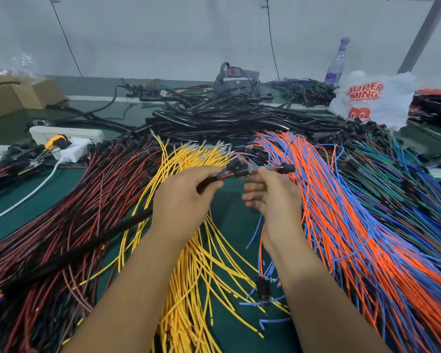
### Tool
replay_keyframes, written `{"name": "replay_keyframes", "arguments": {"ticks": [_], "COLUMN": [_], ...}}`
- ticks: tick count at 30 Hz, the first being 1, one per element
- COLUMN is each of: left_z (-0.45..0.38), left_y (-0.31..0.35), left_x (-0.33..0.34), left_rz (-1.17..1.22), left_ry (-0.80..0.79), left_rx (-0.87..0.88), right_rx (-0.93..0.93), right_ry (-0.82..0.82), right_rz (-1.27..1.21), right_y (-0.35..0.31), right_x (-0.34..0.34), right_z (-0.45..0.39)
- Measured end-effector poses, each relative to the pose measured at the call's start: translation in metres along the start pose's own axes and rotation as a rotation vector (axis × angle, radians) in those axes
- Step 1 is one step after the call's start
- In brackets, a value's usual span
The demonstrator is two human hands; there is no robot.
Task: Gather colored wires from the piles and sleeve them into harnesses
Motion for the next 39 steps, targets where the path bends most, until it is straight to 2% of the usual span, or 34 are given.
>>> {"name": "replay_keyframes", "arguments": {"ticks": [3,6,8,10,16,23,31,36,39], "left_z": [-0.001,-0.001,-0.001,-0.001,0.0,-0.001,0.001,0.001,0.0], "left_y": [-0.002,-0.003,-0.002,-0.001,0.0,-0.006,-0.015,-0.016,-0.015], "left_x": [0.003,0.004,0.005,0.005,0.003,0.001,0.016,0.015,0.015], "left_rz": [-0.077,-0.127,-0.154,-0.171,-0.166,-0.111,0.056,0.037,0.027], "left_ry": [-0.045,-0.058,-0.059,-0.056,-0.042,0.001,-0.218,-0.24,-0.234], "left_rx": [-0.008,0.003,0.022,0.046,0.051,-0.011,-0.102,-0.096,-0.113], "right_rx": [-0.247,-0.376,-0.387,-0.383,-0.447,-0.414,-0.394,-0.403,-0.422], "right_ry": [0.18,0.082,-0.01,-0.024,-0.086,-0.171,-0.081,-0.179,-0.172], "right_rz": [0.201,0.171,0.252,0.307,0.302,0.289,0.212,0.396,0.408], "right_y": [-0.009,-0.015,-0.014,-0.012,-0.015,-0.011,-0.011,-0.006,-0.007], "right_x": [-0.011,-0.004,0.003,0.004,0.005,0.01,0.007,0.012,0.013], "right_z": [0.004,0.008,0.008,0.005,0.009,0.009,0.007,0.01,0.011]}}
Point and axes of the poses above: each hand's wrist, its own z-axis away from the middle knuckle, its own x-axis out of the palm, y = z × x, the point moved 5 cm from there along -z, towards the middle knuckle, and after that the axes turned 1 degree about -z, right-handed, at the moved point
